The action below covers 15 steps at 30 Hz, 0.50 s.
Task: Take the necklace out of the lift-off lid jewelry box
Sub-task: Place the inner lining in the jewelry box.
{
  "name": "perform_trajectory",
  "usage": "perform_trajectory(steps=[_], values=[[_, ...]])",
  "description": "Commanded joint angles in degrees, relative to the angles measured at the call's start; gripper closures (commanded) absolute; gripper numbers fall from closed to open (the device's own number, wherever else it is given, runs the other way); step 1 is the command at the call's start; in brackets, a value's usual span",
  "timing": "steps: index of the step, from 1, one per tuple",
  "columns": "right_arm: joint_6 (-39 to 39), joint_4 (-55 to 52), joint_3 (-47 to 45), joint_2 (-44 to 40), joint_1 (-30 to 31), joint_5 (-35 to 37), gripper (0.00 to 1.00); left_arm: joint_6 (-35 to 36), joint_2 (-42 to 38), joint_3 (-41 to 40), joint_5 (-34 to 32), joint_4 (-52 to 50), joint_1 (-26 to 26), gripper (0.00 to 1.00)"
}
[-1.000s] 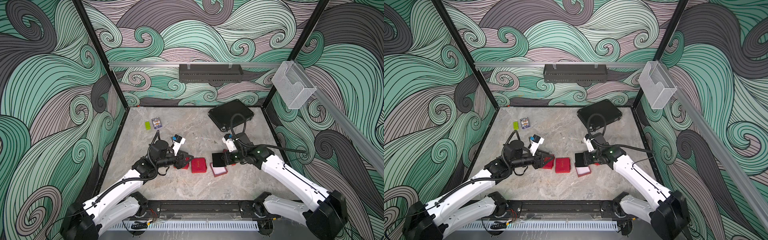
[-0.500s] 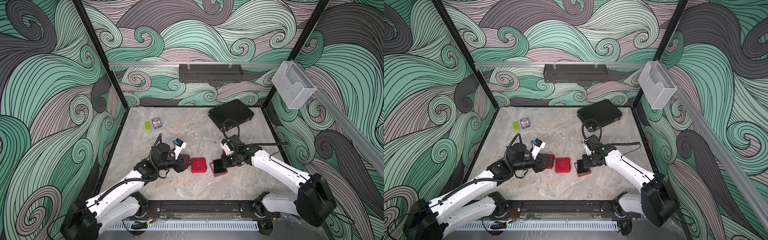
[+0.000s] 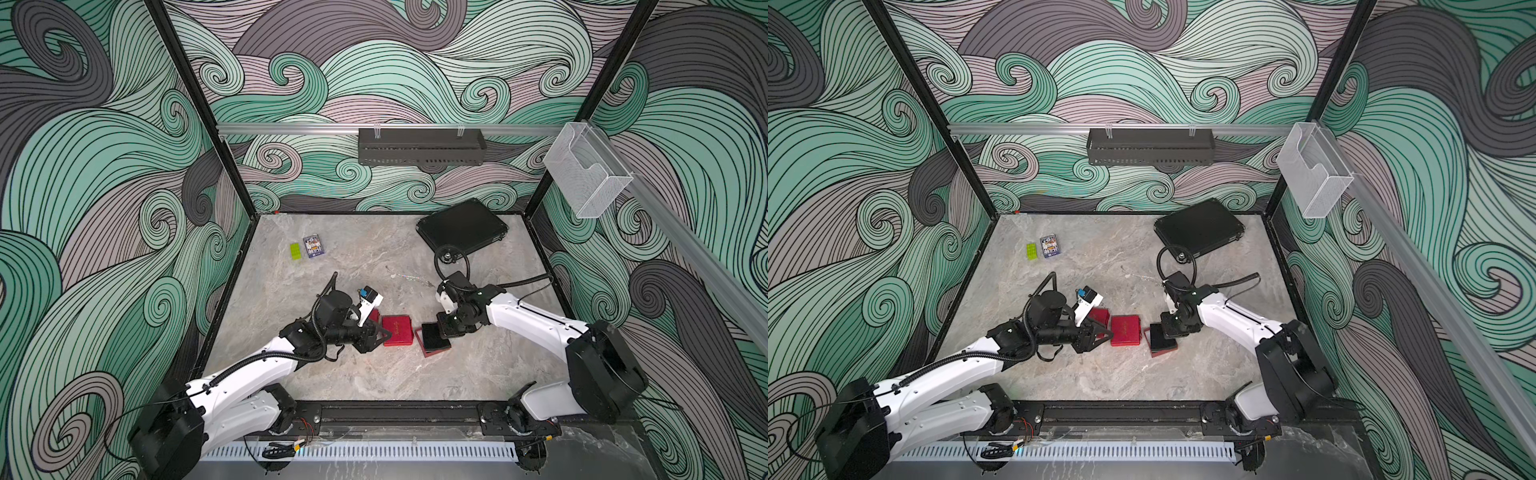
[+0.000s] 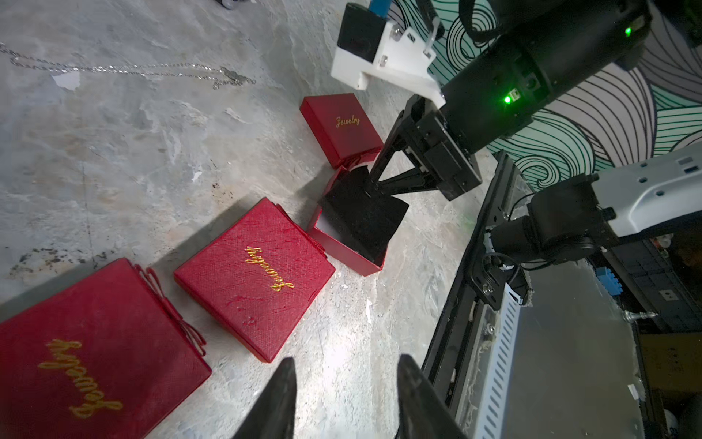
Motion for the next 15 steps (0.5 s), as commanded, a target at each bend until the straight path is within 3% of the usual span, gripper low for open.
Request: perform_trajectory(steps=[1, 8, 15], values=[[0.9, 0.04, -0.08, 0.96, 0.73, -0.18, 1.0, 0.99, 1.23, 0.44, -1.57, 1.25, -2.13, 0.61], [2.5, -0.07, 0.01, 0.73, 1.16, 1.95, 1.0, -1.69, 8.35, 1.0, -2.74, 5.79, -7.3, 0.78], [5.14, -0.11, -0.61, -1.14, 1.65, 4.63, 1.0, -2.54, 18.56, 6.71, -8.57, 5.67, -13.96, 0.94]])
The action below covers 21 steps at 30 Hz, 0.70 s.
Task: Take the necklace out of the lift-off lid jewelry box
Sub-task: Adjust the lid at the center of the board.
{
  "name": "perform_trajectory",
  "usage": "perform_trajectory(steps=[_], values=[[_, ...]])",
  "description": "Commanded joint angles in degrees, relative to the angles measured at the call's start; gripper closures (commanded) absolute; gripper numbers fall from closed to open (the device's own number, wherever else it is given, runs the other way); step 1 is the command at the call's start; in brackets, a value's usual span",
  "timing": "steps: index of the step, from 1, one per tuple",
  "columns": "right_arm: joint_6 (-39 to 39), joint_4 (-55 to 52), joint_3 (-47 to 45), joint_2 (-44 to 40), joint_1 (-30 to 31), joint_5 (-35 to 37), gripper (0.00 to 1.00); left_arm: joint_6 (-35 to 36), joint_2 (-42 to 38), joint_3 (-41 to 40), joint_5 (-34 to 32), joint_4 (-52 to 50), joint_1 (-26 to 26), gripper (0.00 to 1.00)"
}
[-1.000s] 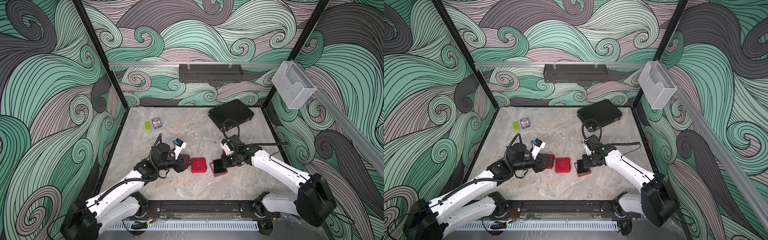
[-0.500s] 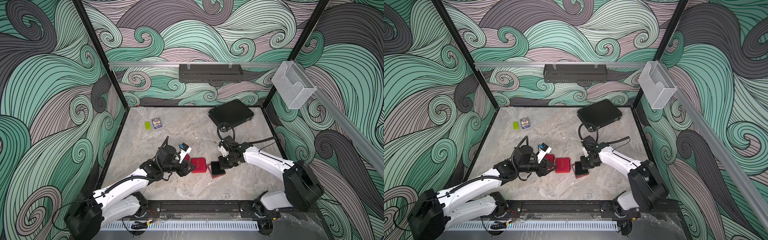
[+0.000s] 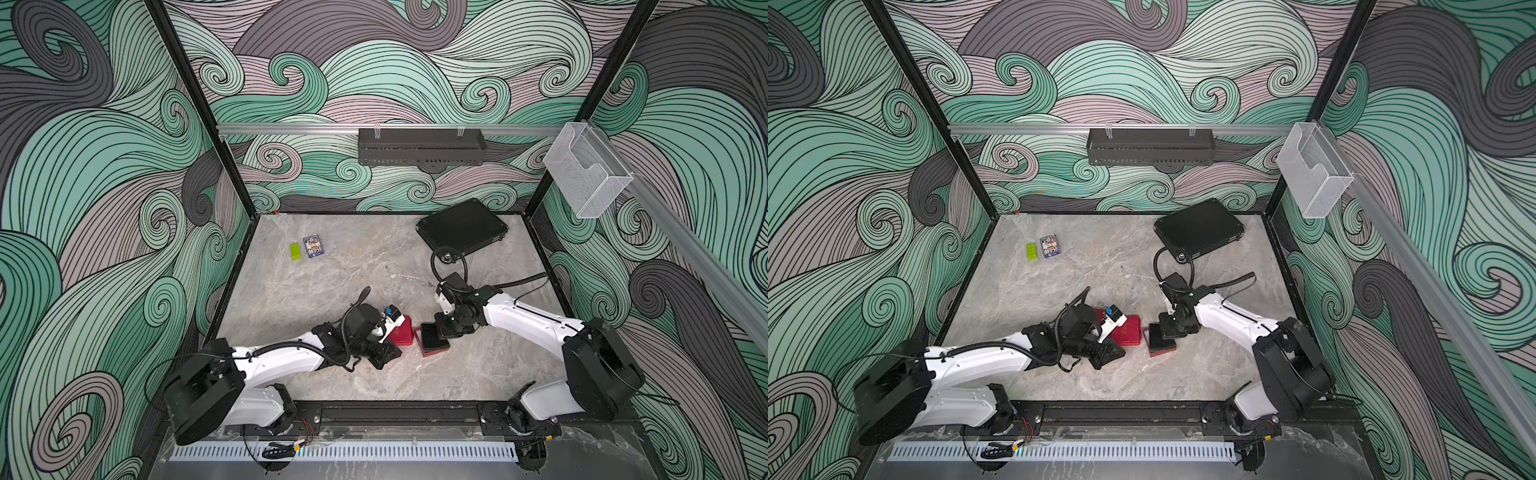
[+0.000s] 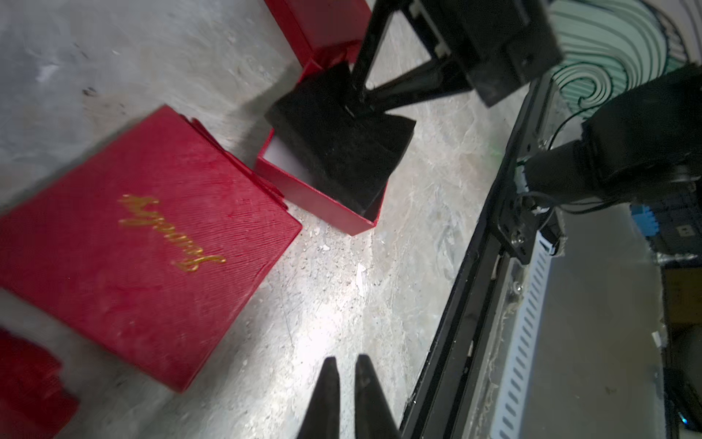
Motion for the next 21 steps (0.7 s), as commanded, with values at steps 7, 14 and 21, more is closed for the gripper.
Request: perform_trajectory(steps=[7, 14, 21], values=[[3.25, -0.64, -2.51, -4.09, 0.65, 3.92, 1.0, -2.41, 11.62, 10.09, -8.07, 0.38, -4.97, 1.0], [3.36, -0.65, -4.25, -6.25, 0.69, 3.12, 1.0, -2.35, 18.4, 16.65, -13.56, -4.57, -6.4, 1.0], [3.84, -0.46, -5.6, -7.41, 0.7, 1.93, 1.0, -3.68, 22.58, 20.64, -17.24, -5.58, -6.49, 1.0]])
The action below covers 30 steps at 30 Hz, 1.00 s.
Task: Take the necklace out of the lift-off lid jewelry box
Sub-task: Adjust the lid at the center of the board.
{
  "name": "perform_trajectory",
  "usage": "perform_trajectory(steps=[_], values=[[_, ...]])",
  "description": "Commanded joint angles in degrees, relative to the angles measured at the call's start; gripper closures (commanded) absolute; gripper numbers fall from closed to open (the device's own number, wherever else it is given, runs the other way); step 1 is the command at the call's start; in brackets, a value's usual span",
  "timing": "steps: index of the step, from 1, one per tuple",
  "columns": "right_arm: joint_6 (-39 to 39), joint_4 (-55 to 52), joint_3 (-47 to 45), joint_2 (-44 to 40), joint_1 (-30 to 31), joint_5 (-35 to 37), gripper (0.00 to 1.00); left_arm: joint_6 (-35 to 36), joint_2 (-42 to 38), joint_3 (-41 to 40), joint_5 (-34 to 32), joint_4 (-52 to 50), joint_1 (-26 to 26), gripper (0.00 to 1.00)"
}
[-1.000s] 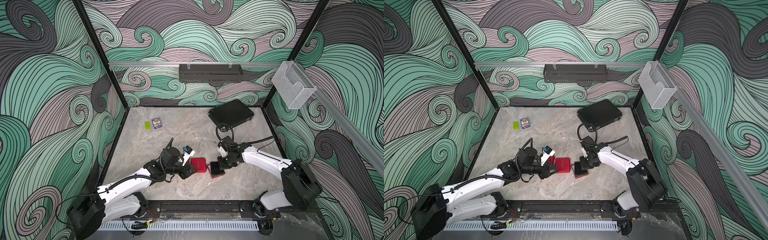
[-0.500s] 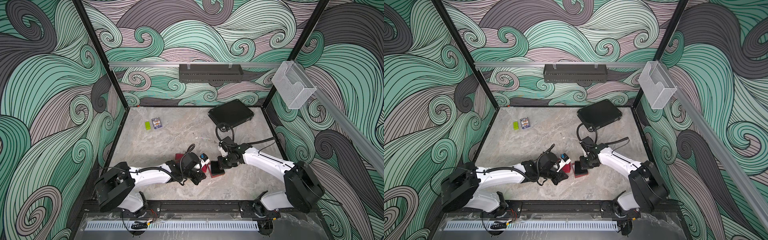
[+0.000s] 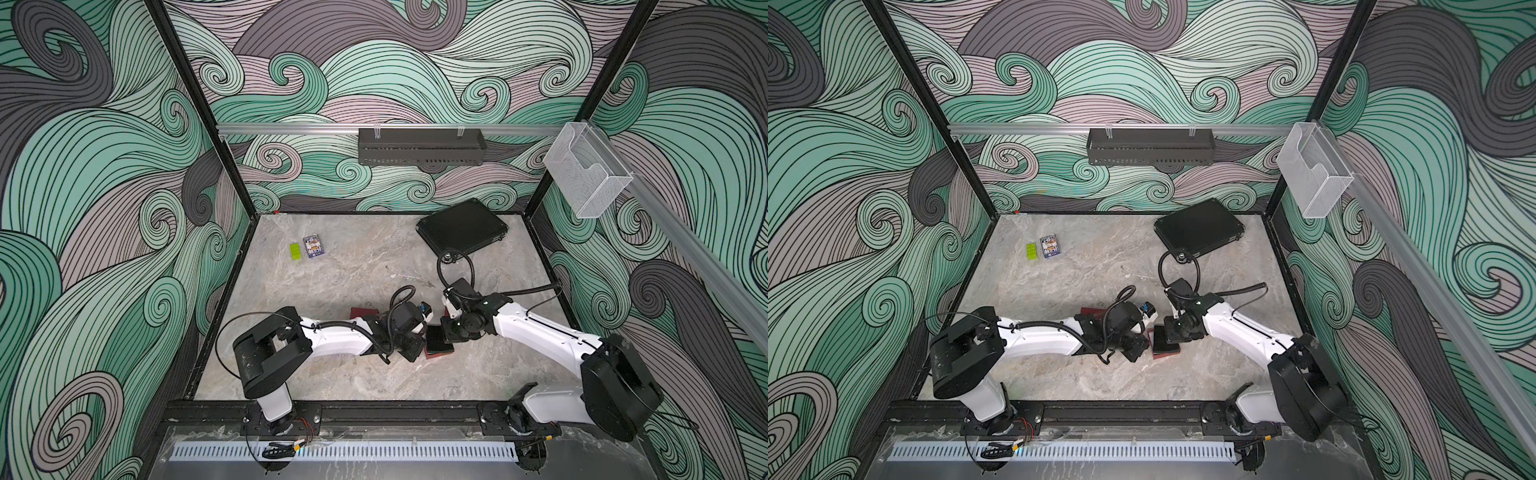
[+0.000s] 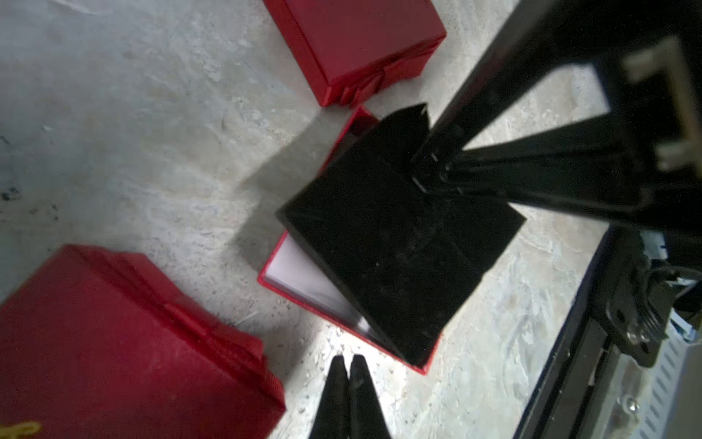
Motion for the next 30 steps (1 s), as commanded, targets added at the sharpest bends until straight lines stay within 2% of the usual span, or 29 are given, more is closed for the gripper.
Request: perform_trajectory(steps=[1, 14, 19, 22, 27, 30], values=[[0.85, -0.66, -1.25, -1.2, 0.36, -0.37, 1.0, -1.54, 1.72, 2.62, -4.16, -2.01, -0.42, 1.0], [-0.06, 0.39, -1.57, -0.65, 0.8, -2.62, 1.0, -1.18, 5.91, 7.43, -8.18, -1.58, -0.47, 1.0], [-0.51, 0.4, -0.95, 1.94, 1.01, -0.43, 1.0, -1.35, 5.24, 7.74, -10.23, -1.72, -0.33, 1.0], [-0.34, 0.56, -1.2, 3.41, 1.03, 2.65, 1.0, -2.02, 3.69, 6.55, -12.1, -2.07, -0.33, 1.0], [-0.24, -0.26, -0.37, 5.12, 1.1, 3.8, 1.0, -3.33, -2.0, 2.48, -14.76, -2.36, -0.01, 1.0], [0.04, -1.8, 0.92, 4.06, 1.36, 4.13, 0.92, -3.44, -6.52, 0.33, -16.12, -3.15, 0.28, 1.0]])
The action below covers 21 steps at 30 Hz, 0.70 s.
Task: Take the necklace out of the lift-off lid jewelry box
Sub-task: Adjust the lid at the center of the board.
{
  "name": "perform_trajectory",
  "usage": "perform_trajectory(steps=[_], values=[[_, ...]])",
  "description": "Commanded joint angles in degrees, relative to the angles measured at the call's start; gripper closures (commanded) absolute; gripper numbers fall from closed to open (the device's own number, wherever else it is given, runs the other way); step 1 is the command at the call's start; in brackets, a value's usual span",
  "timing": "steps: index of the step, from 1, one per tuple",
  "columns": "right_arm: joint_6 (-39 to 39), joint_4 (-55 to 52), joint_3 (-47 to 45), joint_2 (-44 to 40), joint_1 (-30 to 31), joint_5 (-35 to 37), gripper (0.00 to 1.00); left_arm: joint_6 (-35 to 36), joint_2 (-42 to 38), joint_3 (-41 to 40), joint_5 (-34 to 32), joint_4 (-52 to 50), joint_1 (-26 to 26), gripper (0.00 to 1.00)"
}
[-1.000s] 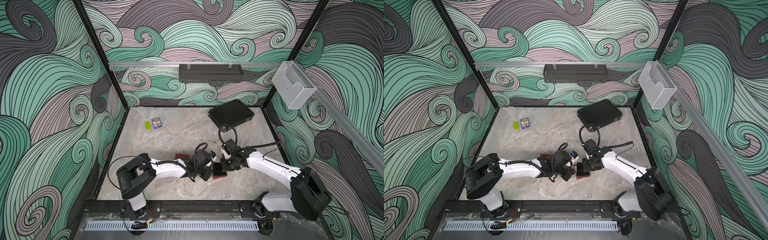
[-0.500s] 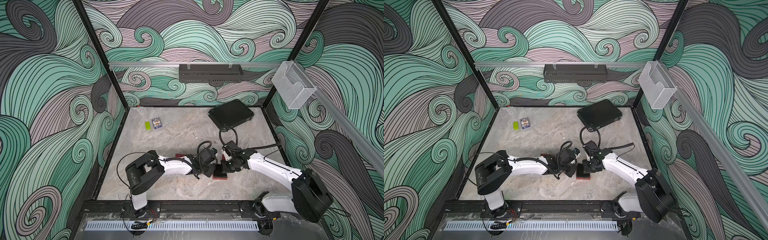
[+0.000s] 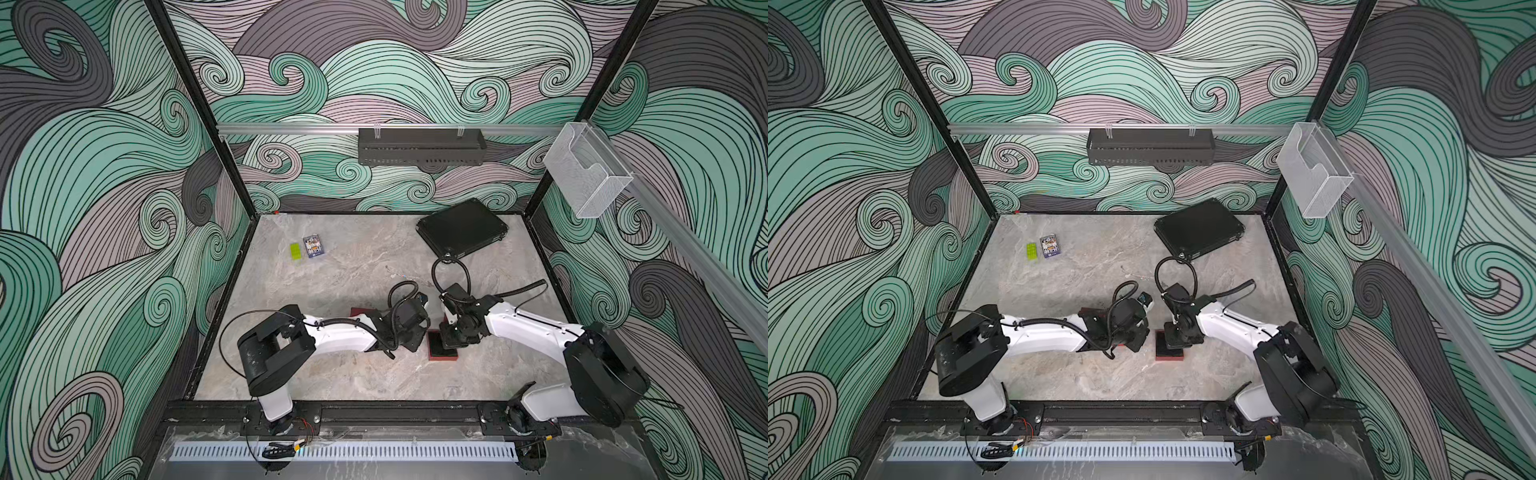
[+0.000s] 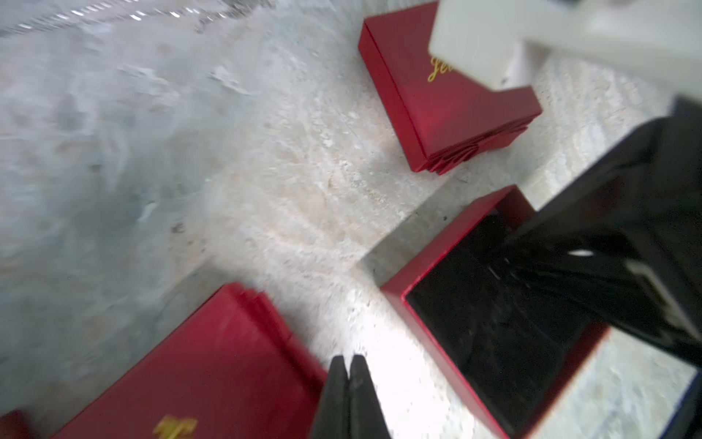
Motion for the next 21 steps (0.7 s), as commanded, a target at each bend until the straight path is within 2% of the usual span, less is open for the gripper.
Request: perform_trajectory(steps=[1, 3, 7, 18, 21], values=[[-0.2, -2.69, 2.35, -1.1, 0.49, 2.39, 0.87, -0.98, -5.99, -1.3, -3.69, -1.5, 0.28, 1.0], [-0.15, -4.03, 3.46, -2.17, 0.56, 2.46, 0.78, -0.52, -8.81, -2.19, -4.91, -2.48, 0.54, 1.0], [-0.71, -6.47, 5.55, -3.53, 0.81, 2.71, 0.69, 0.95, -12.66, -2.93, -6.29, -4.66, 0.94, 1.0], [-2.5, -9.43, 7.5, -4.43, 1.52, 3.57, 0.62, 1.42, -16.85, -4.8, -7.54, -6.28, 1.65, 1.0], [-2.69, -9.61, 7.38, -4.49, 1.75, 1.17, 0.7, 1.42, -17.51, -4.88, -7.78, -6.98, 1.7, 1.0]])
